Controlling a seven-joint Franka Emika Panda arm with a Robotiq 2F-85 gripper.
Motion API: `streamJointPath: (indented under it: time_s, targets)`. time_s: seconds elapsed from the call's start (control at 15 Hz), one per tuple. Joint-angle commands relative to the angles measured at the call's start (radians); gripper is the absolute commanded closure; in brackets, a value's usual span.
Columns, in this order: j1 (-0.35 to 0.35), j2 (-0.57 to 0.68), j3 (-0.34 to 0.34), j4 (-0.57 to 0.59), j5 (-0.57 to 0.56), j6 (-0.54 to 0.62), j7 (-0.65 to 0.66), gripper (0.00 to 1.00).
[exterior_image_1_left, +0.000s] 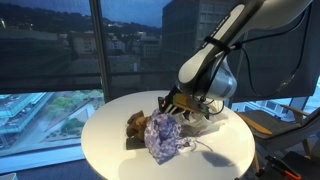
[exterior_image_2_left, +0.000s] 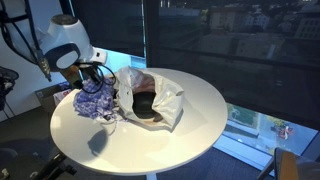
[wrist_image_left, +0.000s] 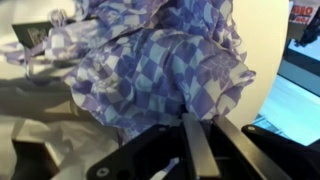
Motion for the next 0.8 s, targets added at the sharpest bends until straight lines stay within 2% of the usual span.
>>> streamJointPath:
  time_s: [0.0,0.13,0.27,0.4,0.53,0.6,0.67,0.73]
  targets:
    - [-0.211,-0.148,0.188,-0.033,0.026,0.070,0.030,0.96]
    - [-0.306,-0.195,0.261,-0.022,0.022,0.107,0.053,0.96]
    - [-0.370,-0.240,0.304,-0.011,0.014,0.151,0.090,0.96]
    - [-0.403,-0.285,0.316,-0.007,0.006,0.198,0.137,0.96]
    - [-0.409,-0.333,0.298,-0.010,-0.001,0.244,0.195,0.96]
    - [-0.404,-0.361,0.280,-0.017,-0.002,0.266,0.226,0.96]
    - [-0.215,-0.388,0.088,-0.019,0.045,0.284,0.211,0.96]
    - [-0.193,-0.429,0.046,-0.034,0.057,0.292,0.219,0.96]
